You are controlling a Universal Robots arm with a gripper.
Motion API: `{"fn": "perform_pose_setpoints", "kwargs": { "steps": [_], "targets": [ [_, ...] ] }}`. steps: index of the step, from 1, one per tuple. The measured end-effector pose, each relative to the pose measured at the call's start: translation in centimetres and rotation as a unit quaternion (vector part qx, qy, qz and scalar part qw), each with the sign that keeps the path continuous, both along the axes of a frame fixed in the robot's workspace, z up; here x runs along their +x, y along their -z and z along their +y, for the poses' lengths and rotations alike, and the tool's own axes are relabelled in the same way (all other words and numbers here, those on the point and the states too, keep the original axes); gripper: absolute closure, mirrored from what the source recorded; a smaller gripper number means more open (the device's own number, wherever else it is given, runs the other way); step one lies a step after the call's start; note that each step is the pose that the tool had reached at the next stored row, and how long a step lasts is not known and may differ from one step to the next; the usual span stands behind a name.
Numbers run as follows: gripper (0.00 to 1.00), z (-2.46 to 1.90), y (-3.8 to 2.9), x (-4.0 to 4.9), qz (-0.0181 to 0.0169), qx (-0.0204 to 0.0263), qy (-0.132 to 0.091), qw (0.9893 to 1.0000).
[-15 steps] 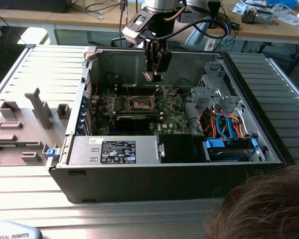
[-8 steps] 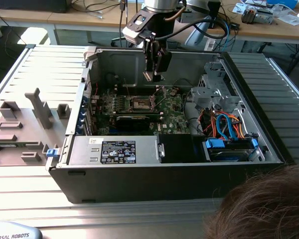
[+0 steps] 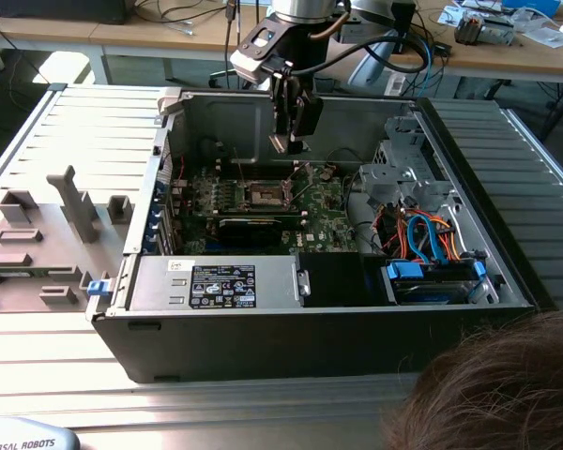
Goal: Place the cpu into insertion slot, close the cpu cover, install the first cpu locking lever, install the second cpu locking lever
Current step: 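Place the cpu into insertion slot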
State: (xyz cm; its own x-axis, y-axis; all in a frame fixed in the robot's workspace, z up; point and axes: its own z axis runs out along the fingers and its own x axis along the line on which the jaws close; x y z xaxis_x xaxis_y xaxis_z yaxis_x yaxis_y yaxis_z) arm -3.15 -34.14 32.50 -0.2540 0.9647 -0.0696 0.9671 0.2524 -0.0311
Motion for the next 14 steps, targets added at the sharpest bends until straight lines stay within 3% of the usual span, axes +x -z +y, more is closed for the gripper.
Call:
{"fn": "perform_pose_setpoints", "kwargs": {
  "steps": [14],
  "targets": [
    [0.46, 0.0, 0.0, 0.0, 0.0, -0.0001, 0.004, 1.0]
  ]
}}
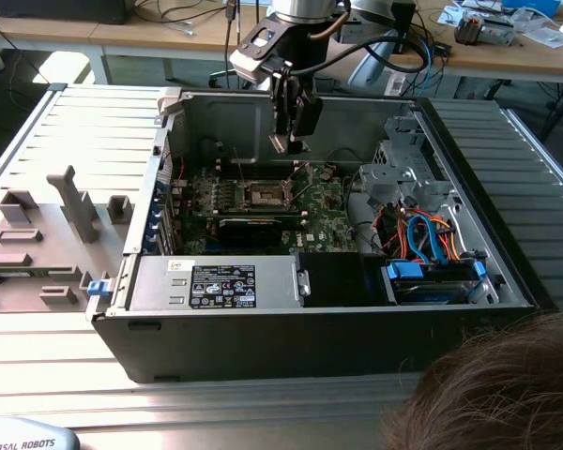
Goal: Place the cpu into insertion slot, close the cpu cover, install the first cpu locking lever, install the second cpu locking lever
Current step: 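Place the cpu into insertion slot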
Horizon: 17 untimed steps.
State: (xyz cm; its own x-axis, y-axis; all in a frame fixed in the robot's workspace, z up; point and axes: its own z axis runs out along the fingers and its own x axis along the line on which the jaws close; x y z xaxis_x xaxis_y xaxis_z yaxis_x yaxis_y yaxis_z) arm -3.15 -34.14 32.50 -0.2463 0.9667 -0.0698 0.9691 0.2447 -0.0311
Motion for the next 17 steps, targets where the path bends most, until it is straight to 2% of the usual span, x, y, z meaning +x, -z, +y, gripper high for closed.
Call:
{"fn": "perform_pose_setpoints", "kwargs": {
  "steps": [17],
  "targets": [
    [0.46, 0.0, 0.01, 0.0, 0.0, -0.0001, 0.005, 1.0]
  ]
}}
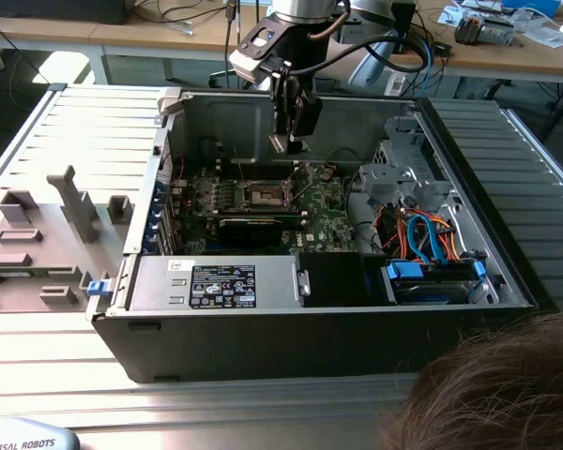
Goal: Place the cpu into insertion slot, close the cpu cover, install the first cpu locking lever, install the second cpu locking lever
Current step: 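Place the cpu into insertion slot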
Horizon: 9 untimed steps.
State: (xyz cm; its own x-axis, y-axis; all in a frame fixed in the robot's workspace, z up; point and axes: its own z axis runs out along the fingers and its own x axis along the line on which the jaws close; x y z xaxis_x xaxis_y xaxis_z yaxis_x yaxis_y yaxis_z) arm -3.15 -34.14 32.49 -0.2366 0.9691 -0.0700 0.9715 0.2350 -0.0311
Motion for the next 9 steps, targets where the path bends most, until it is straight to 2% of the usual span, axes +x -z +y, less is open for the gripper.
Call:
{"fn": "perform_pose_setpoints", "kwargs": {
  "steps": [9],
  "targets": [
    [0.46, 0.0, 0.0, 0.0, 0.0, -0.0001, 0.003, 1.0]
  ]
}}
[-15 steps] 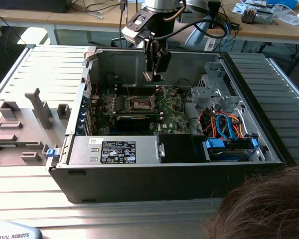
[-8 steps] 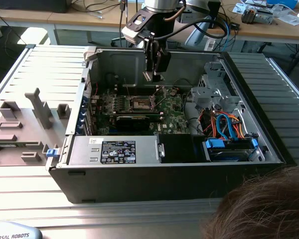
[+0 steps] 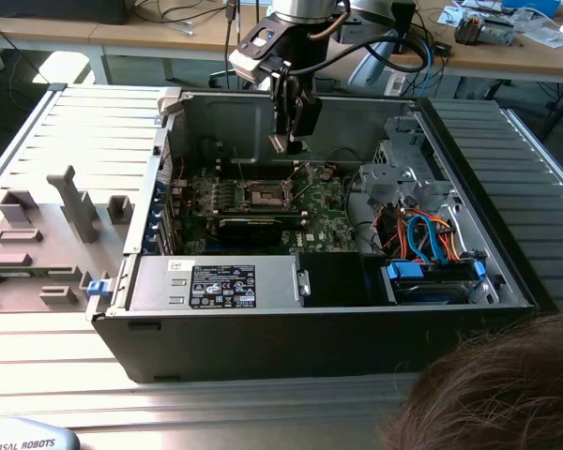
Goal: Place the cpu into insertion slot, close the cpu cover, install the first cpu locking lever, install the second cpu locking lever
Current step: 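Place the cpu into insertion slot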
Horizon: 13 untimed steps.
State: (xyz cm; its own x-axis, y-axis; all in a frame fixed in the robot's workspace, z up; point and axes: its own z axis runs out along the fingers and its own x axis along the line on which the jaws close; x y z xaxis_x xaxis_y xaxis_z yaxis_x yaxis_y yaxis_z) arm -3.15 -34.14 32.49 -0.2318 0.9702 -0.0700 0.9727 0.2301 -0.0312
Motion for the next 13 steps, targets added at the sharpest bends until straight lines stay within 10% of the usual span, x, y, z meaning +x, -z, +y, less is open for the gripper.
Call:
{"fn": "perform_pose_setpoints", "kwargs": {
  "steps": [13],
  "targets": [
    [0.46, 0.0, 0.0, 0.0, 0.0, -0.0001, 0.004, 1.0]
  ]
}}
